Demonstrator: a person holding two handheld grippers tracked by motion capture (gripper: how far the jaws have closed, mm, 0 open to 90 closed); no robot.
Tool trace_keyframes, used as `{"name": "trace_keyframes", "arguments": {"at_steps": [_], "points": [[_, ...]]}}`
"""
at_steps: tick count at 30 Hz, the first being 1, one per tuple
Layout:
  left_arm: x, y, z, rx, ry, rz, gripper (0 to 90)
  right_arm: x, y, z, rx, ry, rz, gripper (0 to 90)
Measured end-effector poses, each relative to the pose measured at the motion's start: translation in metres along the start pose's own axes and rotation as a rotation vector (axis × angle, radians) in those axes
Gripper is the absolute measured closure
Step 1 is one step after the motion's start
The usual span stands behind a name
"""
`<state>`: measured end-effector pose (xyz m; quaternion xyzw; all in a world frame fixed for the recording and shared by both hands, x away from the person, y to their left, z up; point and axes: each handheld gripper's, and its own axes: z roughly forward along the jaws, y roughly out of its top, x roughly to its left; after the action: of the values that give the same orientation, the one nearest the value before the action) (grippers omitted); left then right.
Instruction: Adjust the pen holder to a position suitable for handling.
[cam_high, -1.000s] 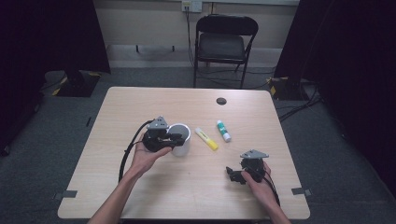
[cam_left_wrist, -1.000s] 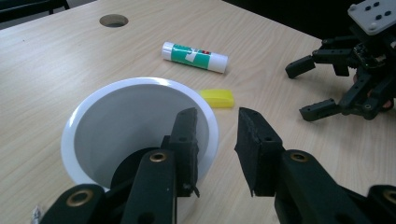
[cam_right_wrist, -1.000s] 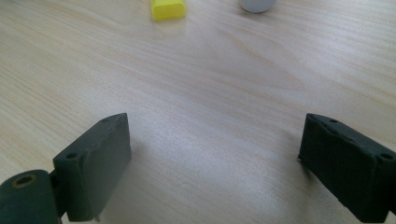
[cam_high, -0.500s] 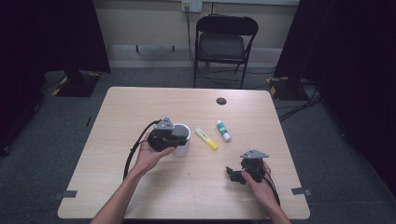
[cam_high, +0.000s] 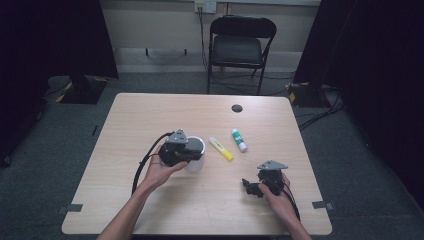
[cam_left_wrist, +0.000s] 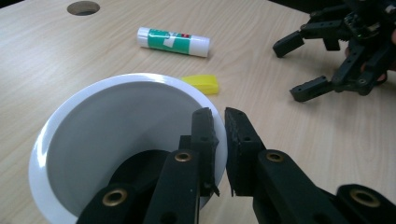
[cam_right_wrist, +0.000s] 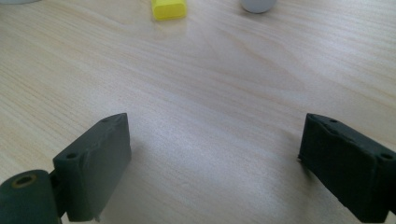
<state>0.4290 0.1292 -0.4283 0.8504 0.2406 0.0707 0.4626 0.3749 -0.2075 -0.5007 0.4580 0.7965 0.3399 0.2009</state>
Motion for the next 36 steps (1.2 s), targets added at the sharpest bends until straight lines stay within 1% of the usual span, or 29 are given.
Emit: {"name": "trace_keyframes", "arguments": {"at_steps": [1, 2, 4, 5, 7, 9, 10, 11, 13, 15, 16, 17, 19, 21, 22, 23, 24, 26, 28, 29, 30, 33, 36], "points": [[-0.002, -0.001, 0.000, -0.006, -0.001, 0.000, 83.1, 0.000, 0.000, 0.000, 0.000, 0.000, 0.000, 8.2], [-0.003, -0.002, 0.000, -0.015, -0.015, -0.003, 83.1, 0.000, 0.000, 0.000, 0.000, 0.000, 0.000, 8.2], [-0.007, -0.002, -0.002, 0.002, -0.015, 0.000, 83.2, 0.000, 0.000, 0.000, 0.000, 0.000, 0.000, 8.2], [-0.009, -0.003, -0.003, -0.002, -0.022, -0.001, 83.2, 0.000, 0.000, 0.000, 0.000, 0.000, 0.000, 8.2], [-0.012, -0.004, -0.005, 0.012, -0.050, 0.004, 83.2, 0.000, 0.000, 0.000, 0.000, 0.001, -0.002, 8.1], [-0.017, -0.005, -0.006, 0.013, -0.054, 0.017, 83.2, 0.000, 0.000, 0.000, 0.000, 0.001, -0.002, 8.1], [-0.019, -0.006, -0.006, 0.012, -0.068, 0.019, 83.2, 0.000, 0.000, 0.000, 0.000, 0.001, -0.002, 8.1], [-0.020, -0.007, -0.007, 0.007, -0.071, 0.014, 83.2, 0.000, 0.000, 0.000, 0.000, 0.001, -0.002, 8.1], [-0.024, -0.008, -0.008, 0.008, -0.070, 0.021, 83.1, 0.000, 0.000, 0.000, 0.000, 0.001, -0.002, 8.1], [-0.027, -0.011, -0.008, -0.010, -0.083, 0.019, 83.1, 0.000, 0.000, 0.000, 0.000, 0.001, -0.002, 8.1], [-0.029, -0.011, -0.007, -0.011, -0.091, 0.017, 83.1, 0.000, 0.000, 0.000, 0.000, 0.001, -0.002, 8.1], [-0.032, -0.010, -0.007, -0.004, -0.088, 0.024, 83.1, 0.000, 0.000, 0.000, 0.000, 0.001, -0.003, 8.0], [-0.036, -0.010, -0.007, 0.004, -0.094, 0.031, 83.1, -0.001, 0.000, 0.000, 0.001, 0.002, -0.005, 7.8], [-0.039, -0.011, -0.006, -0.003, -0.109, 0.032, 83.1, 0.000, 0.000, 0.000, 0.001, 0.002, -0.003, 7.8], [-0.042, -0.011, -0.006, -0.008, -0.110, 0.035, 83.1, -0.001, 0.000, 0.000, 0.001, 0.002, -0.004, 7.8], [-0.045, -0.012, -0.006, -0.009, -0.100, 0.047, 83.1, 0.000, 0.000, 0.000, 0.002, 0.001, -0.003, 7.8], [-0.046, -0.013, -0.007, -0.015, -0.097, 0.046, 83.1, 0.000, 0.000, 0.000, 0.001, 0.001, -0.003, 7.8], [-0.047, -0.017, -0.008, -0.035, -0.123, 0.032, 83.0, 0.000, 0.000, 0.000, 0.001, 0.002, -0.003, 7.8], [-0.051, -0.017, -0.009, -0.029, -0.111, 0.040, 83.0, 0.000, 0.000, 0.000, 0.001, 0.001, -0.003, 7.8], [-0.052, -0.017, -0.008, -0.031, -0.115, 0.043, 83.1, 0.000, 0.000, 0.000, 0.001, 0.001, -0.003, 7.8], [-0.054, -0.017, -0.008, -0.023, -0.123, 0.046, 83.1, 0.000, 0.000, 0.000, 0.001, 0.001, -0.004, 7.8], [-0.057, -0.018, -0.007, -0.030, -0.141, 0.047, 83.1, -0.001, 0.000, 0.000, 0.001, 0.001, -0.004, 7.8], [-0.060, -0.017, -0.006, -0.028, -0.142, 0.055, 83.0, -0.001, 0.000, 0.000, 0.001, 0.001, -0.004, 7.8]]}}
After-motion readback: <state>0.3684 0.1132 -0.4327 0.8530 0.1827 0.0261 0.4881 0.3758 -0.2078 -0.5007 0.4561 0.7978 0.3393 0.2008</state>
